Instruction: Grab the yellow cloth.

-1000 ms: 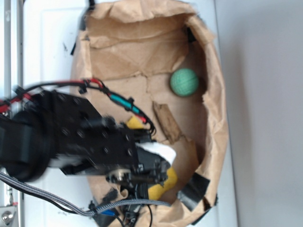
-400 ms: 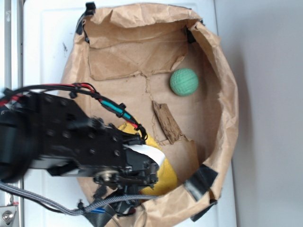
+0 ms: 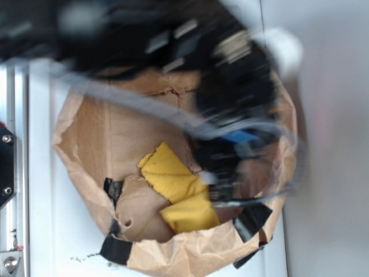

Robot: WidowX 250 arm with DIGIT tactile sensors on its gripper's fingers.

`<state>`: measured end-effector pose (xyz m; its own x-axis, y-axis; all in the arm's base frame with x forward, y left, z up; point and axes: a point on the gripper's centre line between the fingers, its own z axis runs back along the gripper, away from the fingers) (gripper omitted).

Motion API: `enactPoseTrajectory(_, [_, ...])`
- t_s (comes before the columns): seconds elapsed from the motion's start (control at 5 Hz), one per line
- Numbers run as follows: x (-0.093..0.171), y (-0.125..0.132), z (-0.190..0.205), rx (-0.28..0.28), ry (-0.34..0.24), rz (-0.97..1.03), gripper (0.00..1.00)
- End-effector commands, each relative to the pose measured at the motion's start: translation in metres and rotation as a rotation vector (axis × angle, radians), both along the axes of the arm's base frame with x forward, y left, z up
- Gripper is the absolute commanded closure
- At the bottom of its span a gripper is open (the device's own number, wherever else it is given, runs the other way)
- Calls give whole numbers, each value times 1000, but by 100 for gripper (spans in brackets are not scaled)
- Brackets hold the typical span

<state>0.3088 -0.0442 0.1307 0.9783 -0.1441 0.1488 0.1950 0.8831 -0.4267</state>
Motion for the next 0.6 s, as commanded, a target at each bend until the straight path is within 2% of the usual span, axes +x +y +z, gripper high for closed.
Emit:
enactPoseTrajectory(0.0, [-7,21,75,-9,-92,-38,1])
enactPoseTrajectory(0.2, [-21,25,59,36,-88,-73,0])
enactPoseTrajectory(0.4, [-22,30,29,88,-69,-116,0])
